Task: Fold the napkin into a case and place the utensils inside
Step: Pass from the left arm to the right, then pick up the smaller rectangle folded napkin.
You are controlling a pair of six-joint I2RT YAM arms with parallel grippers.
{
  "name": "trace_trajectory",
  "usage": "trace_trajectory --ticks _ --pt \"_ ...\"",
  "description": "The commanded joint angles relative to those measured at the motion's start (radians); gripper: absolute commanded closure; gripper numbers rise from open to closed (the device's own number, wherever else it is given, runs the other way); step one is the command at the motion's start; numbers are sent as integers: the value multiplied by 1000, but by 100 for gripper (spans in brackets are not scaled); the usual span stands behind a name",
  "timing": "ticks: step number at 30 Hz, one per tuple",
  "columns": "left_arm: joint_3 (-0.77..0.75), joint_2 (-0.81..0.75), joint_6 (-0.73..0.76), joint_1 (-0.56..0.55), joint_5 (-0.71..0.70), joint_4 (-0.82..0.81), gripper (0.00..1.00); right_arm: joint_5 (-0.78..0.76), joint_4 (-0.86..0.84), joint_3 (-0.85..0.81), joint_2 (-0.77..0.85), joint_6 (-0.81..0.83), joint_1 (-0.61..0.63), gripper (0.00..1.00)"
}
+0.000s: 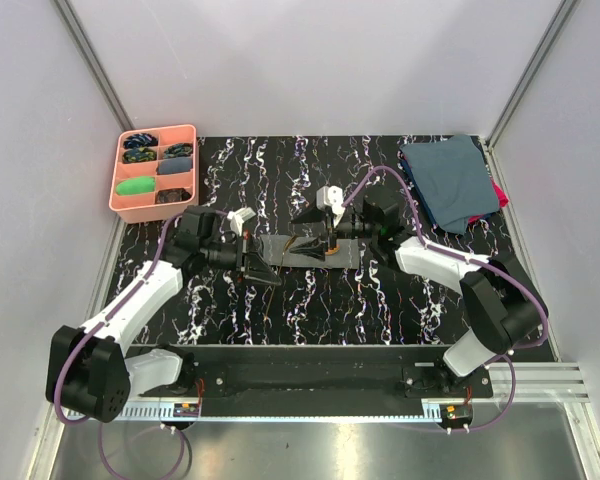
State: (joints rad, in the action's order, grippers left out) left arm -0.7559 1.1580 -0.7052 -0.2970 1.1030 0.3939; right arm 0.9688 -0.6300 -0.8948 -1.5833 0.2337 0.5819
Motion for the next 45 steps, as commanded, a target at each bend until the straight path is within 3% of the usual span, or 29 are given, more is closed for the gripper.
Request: trace_trajectory --ticks 1,5,10,12,13,14,16,17,19,20,22,23,26,29,32,38,45 --pt "13 -34 -50 -2 69 -75 100 53 -31 -21 13 35 3 24" --pt "9 -44 -56 -4 73 -76 100 91 67 -53 -4 61 3 42" --pt "3 -53 -62 -5 77 -78 100 96 85 -70 -14 52 1 48" --pt "-2 -53 -63 -10 80 -76 100 102 88 -78 -15 38 3 57" --pt "-2 -52 -63 -10 81 -76 100 100 92 -85 -15 32 3 64" --pt "-5 -49 -62 -10 83 -78 100 103 101 -88 -15 27 3 79" --pt "-11 -43 -57 -11 87 -76 100 100 110 -93 -15 6 3 100" --pt "-22 -41 -51 -11 80 -76 100 105 118 -95 -12 -8 3 100" --pt "-48 -37 -24 -8 55 -12 72 94 133 -84 12 -23 3 100" --pt "-118 -26 68 -2 -7 50 46 55 163 -81 25 -37 3 100" --pt "-219 -17 171 28 -134 225 33 -8 240 -75 70 -51 -7 100" --pt "-297 -15 208 39 -272 249 30 -78 321 -73 86 -57 -10 100" --pt "-376 -26 162 62 -560 229 30 -176 488 -76 135 -88 -43 100" --pt "-390 -24 96 65 -733 165 32 -289 672 -75 177 -105 -89 100" --pt "-370 0 66 65 -816 88 38 -416 824 -75 215 -175 -192 100" --pt "-301 136 9 58 -734 -70 57 -675 1100 -110 230 -316 -307 100" --pt "-286 351 49 -73 -744 -142 73 -775 1193 -112 200 -310 -412 100"
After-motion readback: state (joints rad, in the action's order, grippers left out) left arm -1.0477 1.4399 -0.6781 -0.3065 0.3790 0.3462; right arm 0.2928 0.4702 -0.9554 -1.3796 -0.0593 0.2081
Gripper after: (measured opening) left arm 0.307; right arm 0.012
